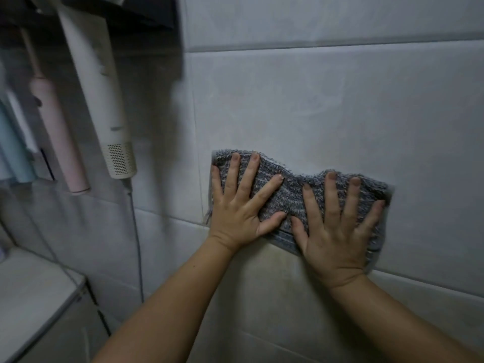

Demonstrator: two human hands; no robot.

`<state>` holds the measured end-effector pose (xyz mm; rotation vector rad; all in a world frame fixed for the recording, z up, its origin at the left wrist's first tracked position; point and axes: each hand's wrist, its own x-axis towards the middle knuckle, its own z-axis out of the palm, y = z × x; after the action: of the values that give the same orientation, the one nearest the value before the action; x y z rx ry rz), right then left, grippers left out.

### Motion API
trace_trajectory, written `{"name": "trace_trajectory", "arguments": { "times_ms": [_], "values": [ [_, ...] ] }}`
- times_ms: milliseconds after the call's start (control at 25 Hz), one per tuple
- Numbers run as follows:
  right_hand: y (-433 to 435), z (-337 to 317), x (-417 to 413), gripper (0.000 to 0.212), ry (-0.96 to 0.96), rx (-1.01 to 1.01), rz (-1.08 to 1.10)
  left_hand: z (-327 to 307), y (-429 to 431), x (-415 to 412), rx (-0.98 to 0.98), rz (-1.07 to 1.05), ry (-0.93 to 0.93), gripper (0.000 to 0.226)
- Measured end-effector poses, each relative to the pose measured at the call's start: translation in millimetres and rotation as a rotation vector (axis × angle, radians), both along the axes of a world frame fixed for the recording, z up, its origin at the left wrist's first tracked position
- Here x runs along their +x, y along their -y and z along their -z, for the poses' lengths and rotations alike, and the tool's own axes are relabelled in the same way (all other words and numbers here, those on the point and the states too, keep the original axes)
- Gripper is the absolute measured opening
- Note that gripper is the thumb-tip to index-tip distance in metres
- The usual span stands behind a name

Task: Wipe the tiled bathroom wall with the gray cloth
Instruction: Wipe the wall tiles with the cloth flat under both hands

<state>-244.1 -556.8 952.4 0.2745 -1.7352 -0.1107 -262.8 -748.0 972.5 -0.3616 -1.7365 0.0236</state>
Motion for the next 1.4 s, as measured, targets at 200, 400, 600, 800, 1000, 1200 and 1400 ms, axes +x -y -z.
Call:
{"name": "trace_trajectory", "arguments": {
  "times_ms": [200, 400, 600, 800, 1000, 1200, 1400],
  "values": [
    [49.9, -1.9, -7.7, 0.059, -0.009, 0.03, -0.035, 3.8, 50.6, -8.6, 0.03, -0.01, -0.001, 0.063],
    [81.9, 4.5, -13.3, 0.063, -0.005, 0.1, -0.066, 24.1, 84.7, -14.2, 0.055, -0.01, 0.012, 0.069],
    [80.3, 13.5, -12.2, 0.061, 0.021, 0.219, -0.117, 47.6, 82.0, -11.3, 0.128, -0.026, 0.042, 0.074],
    [53.7, 26.8, -8.5, 0.063, 0.029, 0.27, -0.134, 68.8, 51.3, -2.6, 0.2, -0.035, 0.103, 0.072],
    [6.4, 33.1, -4.8, 0.065, 0.023, 0.278, -0.098, 76.6, 2.6, 5.2, 0.207, -0.016, 0.113, 0.073],
    [-55.6, 32.1, 8.1, 0.064, 0.01, 0.252, -0.073, 73.0, -54.7, 13.1, 0.182, 0.014, 0.104, 0.074],
    [-118.0, 28.7, 18.7, 0.064, -0.007, 0.198, -0.044, 66.1, -118.5, 23.6, 0.136, 0.039, 0.114, 0.074]
  ]
}}
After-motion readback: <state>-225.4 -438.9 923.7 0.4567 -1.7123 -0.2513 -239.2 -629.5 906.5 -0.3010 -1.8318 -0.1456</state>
